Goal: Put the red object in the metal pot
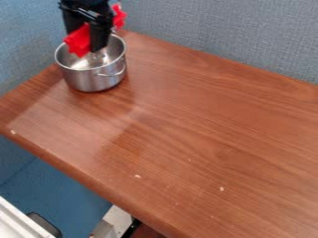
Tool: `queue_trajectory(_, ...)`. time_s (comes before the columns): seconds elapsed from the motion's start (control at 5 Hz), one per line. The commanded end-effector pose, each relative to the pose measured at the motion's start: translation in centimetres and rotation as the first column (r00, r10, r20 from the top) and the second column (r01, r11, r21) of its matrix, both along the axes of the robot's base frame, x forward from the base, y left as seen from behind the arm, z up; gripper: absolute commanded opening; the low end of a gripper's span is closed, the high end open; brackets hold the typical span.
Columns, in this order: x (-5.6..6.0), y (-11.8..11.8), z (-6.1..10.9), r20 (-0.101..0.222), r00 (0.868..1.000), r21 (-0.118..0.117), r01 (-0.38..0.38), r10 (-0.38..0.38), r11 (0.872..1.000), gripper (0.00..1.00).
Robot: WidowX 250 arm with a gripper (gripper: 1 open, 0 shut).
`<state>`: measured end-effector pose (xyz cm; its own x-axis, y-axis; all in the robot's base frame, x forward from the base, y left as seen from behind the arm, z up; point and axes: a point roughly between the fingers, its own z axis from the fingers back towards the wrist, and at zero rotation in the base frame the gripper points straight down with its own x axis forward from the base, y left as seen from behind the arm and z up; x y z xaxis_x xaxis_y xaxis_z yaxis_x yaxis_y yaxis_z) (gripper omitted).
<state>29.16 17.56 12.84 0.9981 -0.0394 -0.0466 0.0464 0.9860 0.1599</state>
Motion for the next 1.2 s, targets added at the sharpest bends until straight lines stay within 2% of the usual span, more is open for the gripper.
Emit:
queue_trajectory(0.0,1.4,0.1,1.4,0.052,0.996,0.023,0.068,-0.069,0.997,0.00)
queue_trajectory(0.2,2.4,-0.3,1.1,0.049,0.992,0.021,0.114,-0.115,0.993,0.00)
queue_trajectory(0.4,2.9,0.2,1.2,0.055,0.991,0.011,0.121,-0.122,0.993,0.00)
queue_trajectory(0.6,3.2,1.1,1.3,0.059,0.991,0.014,0.117,-0.117,0.993,0.00)
queue_trajectory(1.0,2.6,2.2,0.6,0.054,0.994,0.029,0.095,-0.096,0.995,0.00)
